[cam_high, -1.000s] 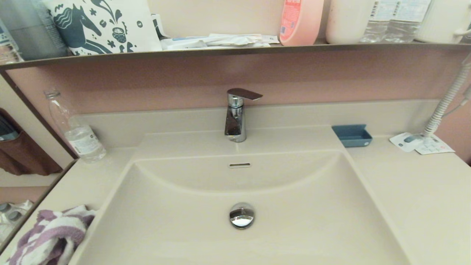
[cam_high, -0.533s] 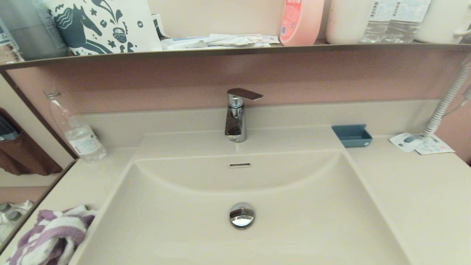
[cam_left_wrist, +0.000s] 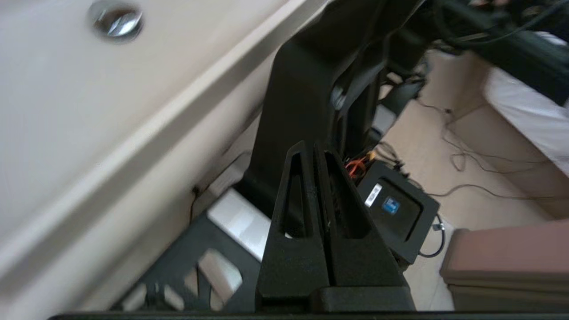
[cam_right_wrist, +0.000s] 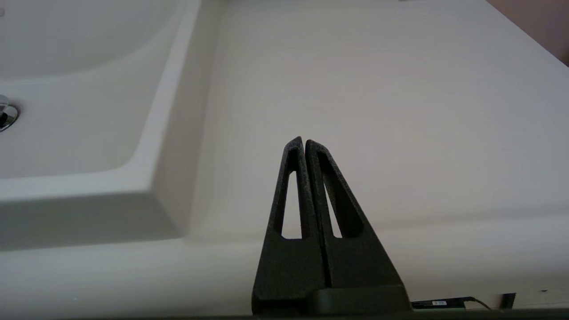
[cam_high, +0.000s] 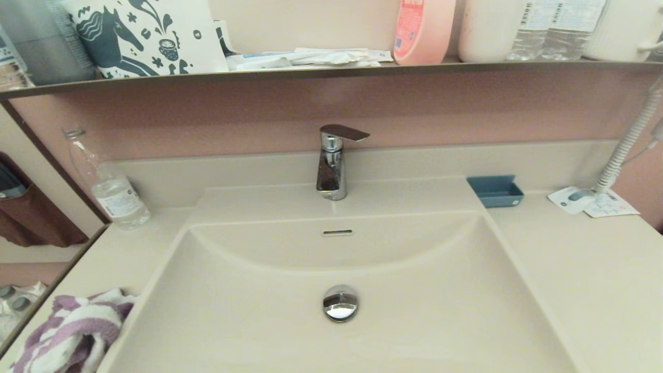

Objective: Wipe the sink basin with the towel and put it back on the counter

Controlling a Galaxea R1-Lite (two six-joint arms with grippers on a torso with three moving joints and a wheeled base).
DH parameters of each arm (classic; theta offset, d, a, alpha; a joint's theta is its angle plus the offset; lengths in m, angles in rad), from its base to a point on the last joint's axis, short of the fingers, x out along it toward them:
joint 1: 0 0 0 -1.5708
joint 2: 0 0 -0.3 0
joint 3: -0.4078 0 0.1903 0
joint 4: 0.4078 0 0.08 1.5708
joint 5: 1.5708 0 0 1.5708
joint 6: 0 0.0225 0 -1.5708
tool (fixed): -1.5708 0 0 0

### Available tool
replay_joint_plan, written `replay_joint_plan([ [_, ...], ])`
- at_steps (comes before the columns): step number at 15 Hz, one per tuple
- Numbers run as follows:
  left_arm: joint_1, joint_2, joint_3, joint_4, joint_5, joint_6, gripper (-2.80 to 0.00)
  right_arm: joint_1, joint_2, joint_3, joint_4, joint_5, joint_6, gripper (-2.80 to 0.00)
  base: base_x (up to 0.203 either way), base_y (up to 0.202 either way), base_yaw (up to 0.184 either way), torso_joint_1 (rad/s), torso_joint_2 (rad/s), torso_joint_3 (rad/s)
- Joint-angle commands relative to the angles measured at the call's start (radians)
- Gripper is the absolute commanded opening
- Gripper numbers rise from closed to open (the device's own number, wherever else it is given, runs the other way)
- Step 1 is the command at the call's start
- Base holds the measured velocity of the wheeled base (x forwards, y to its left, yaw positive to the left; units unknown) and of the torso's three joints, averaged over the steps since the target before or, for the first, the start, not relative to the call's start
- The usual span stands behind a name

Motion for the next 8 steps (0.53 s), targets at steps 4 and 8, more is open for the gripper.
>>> replay_joint_plan([
  [4, -0.097, -0.161, 0.016, -0.153, 0.168, -0.497, -2.8, 0.0, 0.001, 0.0, 0.0, 0.0, 0.0, -2.8, 0.0, 0.0, 0.0, 0.0, 0.0, 0.0],
  [8, -0.142, -0.26, 0.093, -0.33, 0.474, -0.599, -2.8, 0.0, 0.001, 0.0, 0.0, 0.0, 0.001, -2.8, 0.0, 0.0, 0.0, 0.0, 0.0, 0.0],
])
